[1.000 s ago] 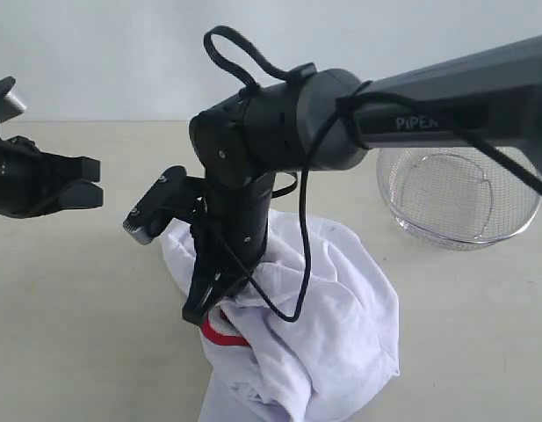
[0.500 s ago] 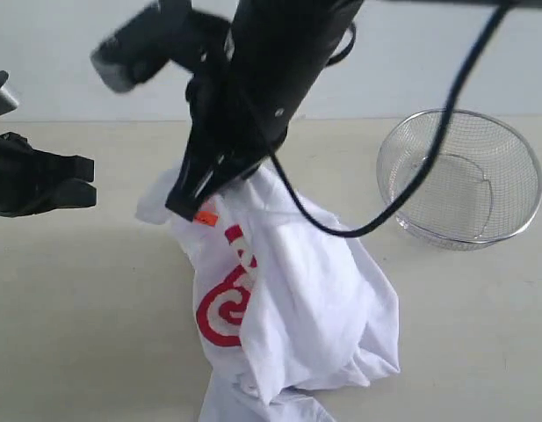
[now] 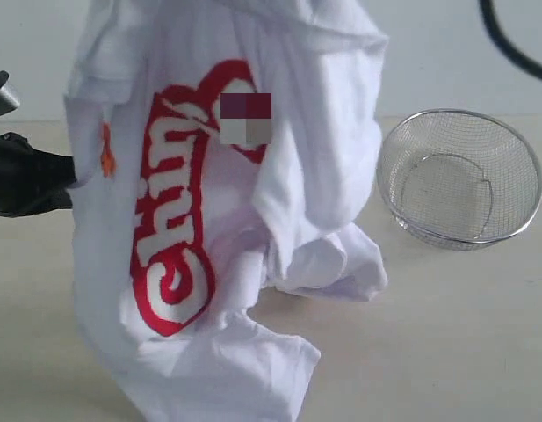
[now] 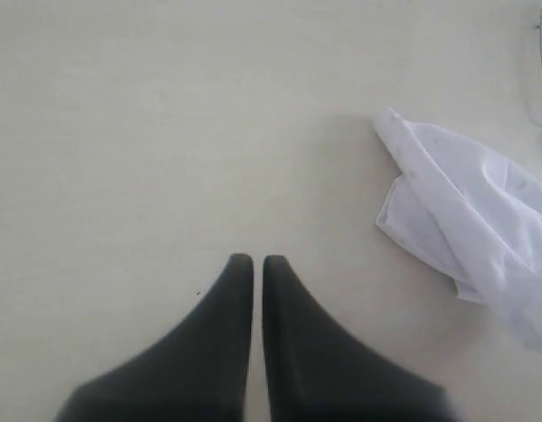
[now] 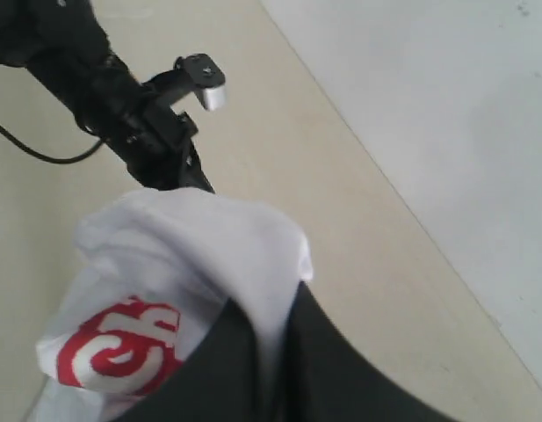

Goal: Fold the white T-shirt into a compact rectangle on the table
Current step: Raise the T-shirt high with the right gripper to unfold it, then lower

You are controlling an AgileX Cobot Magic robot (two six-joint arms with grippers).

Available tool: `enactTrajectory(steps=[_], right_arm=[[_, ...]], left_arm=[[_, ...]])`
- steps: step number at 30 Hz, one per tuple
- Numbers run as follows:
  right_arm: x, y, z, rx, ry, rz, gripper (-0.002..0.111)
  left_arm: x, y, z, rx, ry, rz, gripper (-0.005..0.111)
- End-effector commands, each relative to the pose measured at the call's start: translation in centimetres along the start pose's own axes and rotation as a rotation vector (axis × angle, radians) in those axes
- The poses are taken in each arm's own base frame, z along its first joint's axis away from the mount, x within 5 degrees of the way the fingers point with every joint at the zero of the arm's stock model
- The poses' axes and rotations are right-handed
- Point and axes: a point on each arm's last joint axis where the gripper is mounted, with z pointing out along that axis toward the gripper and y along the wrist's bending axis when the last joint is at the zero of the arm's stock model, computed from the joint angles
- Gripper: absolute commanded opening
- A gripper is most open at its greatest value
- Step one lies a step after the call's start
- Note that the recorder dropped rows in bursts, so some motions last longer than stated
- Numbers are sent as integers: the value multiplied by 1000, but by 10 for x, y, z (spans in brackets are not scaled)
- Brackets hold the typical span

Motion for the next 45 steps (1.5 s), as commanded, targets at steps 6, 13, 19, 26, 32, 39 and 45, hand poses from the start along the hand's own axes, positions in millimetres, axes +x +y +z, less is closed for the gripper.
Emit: enactTrajectory(steps=[6, 13, 19, 26, 32, 39, 45], right_arm=[[25, -26, 4, 284, 161, 41, 0], [60, -55, 21, 308, 120, 255, 0], [89, -95, 26, 378, 48, 318, 0], [126, -135, 70, 294, 46, 369, 0], [135, -174, 106, 252, -22, 409, 0], [123, -227, 138, 306, -89, 373, 0], [130, -266, 169, 338, -133, 401, 0]], left_arm=[[-2, -2, -3, 13, -7, -8, 4], [-2, -2, -3, 12, -9, -8, 4], [-3, -1, -3, 2, -14, -7, 4], [-3, -1, -3, -3, -19, -8, 4], [-4, 1, -3, -18, -29, -9, 4], [-6, 1, -3, -25, -50, -31, 4], [-7, 1, -3, -27, -61, -24, 4]])
